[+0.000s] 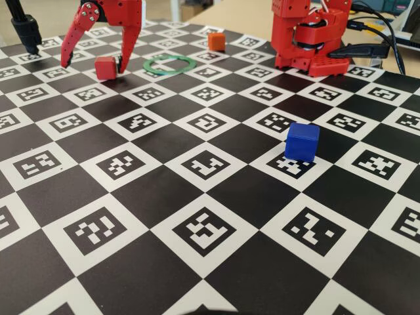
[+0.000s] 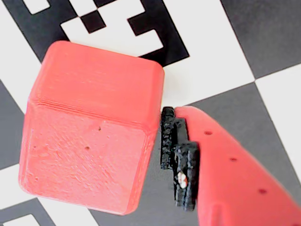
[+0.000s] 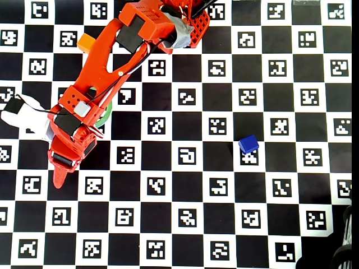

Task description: Grab the red cube then put it in the green circle then put the blue cube on top and finally the orange cube on top

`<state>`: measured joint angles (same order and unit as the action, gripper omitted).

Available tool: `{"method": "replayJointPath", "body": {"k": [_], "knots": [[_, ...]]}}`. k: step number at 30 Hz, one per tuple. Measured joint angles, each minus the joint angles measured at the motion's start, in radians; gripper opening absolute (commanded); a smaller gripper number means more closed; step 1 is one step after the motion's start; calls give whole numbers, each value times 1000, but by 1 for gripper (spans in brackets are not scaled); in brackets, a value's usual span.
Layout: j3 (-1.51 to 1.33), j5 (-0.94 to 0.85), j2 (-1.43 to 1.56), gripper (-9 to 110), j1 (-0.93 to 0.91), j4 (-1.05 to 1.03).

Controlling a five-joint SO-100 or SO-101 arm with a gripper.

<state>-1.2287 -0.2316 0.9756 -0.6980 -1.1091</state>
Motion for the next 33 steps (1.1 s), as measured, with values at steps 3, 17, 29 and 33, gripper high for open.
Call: {"method": "replayJointPath", "body": {"k": [3,17,29,33], "knots": [[0,23,0,47,0,0],[0,118,0,45,0,0],[0,189,0,45,-6,0],[0,213,0,45,-11,0]]}}
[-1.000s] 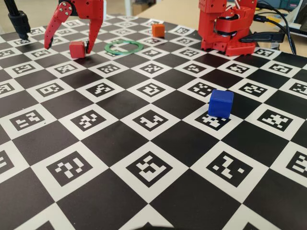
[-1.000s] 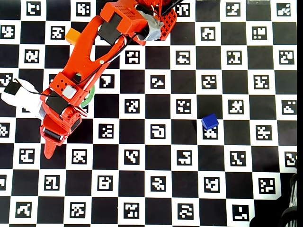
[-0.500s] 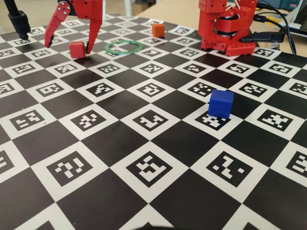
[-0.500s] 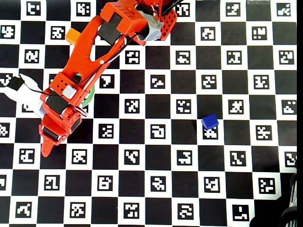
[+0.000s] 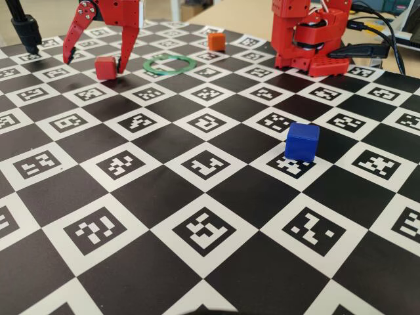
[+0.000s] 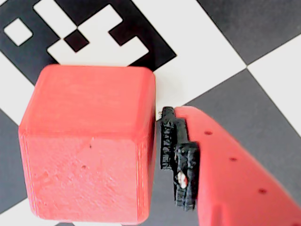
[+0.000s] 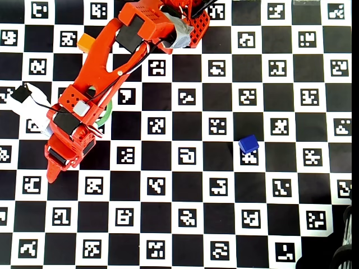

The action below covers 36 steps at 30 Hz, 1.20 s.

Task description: Grab the red cube then put it in the green circle then put the blue cube on top and finally the orange cube on top

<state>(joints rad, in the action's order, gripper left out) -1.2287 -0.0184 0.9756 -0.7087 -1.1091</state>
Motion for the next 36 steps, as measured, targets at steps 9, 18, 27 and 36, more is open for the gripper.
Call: {"method": "replayJointPath", "body": {"k": [9,18,27,36], "knots": [[-15,29,0,38,-2,0],[-28,31,0,10,-2,28],[-44,31,3,2,-2,61],[-44,31,3,2,-2,60]]}}
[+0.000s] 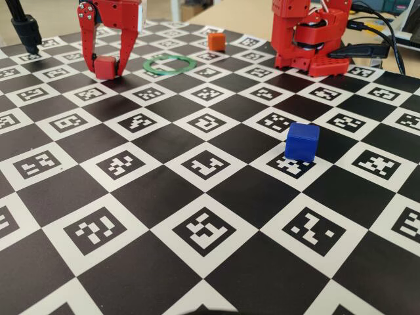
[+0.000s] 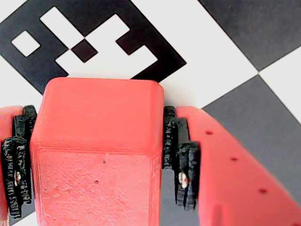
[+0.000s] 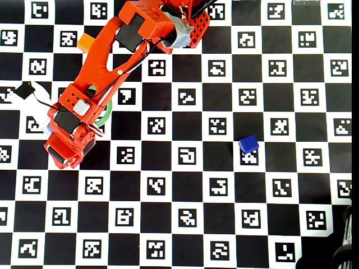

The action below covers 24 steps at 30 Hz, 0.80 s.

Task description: Grab the red cube then put it in the green circle then put the blue cube on top and finally the orange cube on top

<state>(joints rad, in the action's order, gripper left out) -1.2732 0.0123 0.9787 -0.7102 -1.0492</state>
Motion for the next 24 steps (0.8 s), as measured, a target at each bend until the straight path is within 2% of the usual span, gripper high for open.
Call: {"method": "replayJointPath", "body": {"k": [15,24], "knots": [[164,-71,97,2,-2,-281],[301,-195,212,2,-35,-471]]}}
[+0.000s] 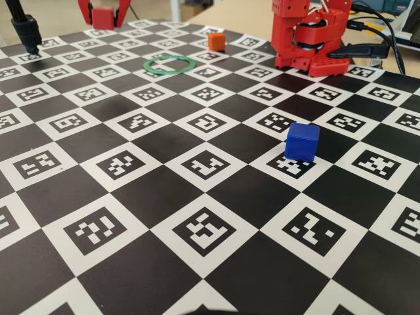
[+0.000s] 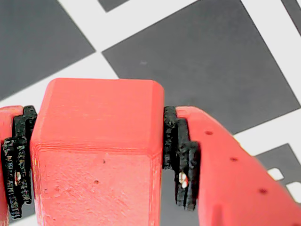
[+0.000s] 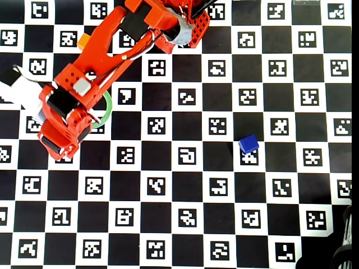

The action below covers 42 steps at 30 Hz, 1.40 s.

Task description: Grab the red cube then put it in the green circle then put the blue cube on top and finally the orange cube on top

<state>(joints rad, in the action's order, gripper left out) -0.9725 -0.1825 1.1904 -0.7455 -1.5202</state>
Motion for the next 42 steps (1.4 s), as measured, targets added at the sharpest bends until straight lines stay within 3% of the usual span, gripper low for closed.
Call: {"method": "replayJointPath", "body": {"k": [11,24,42], "knots": [[0,-295,137,2,-54,-143],[-295,-638,387,2,-127,-156],[-696,-796,474,2,-183,66]]}}
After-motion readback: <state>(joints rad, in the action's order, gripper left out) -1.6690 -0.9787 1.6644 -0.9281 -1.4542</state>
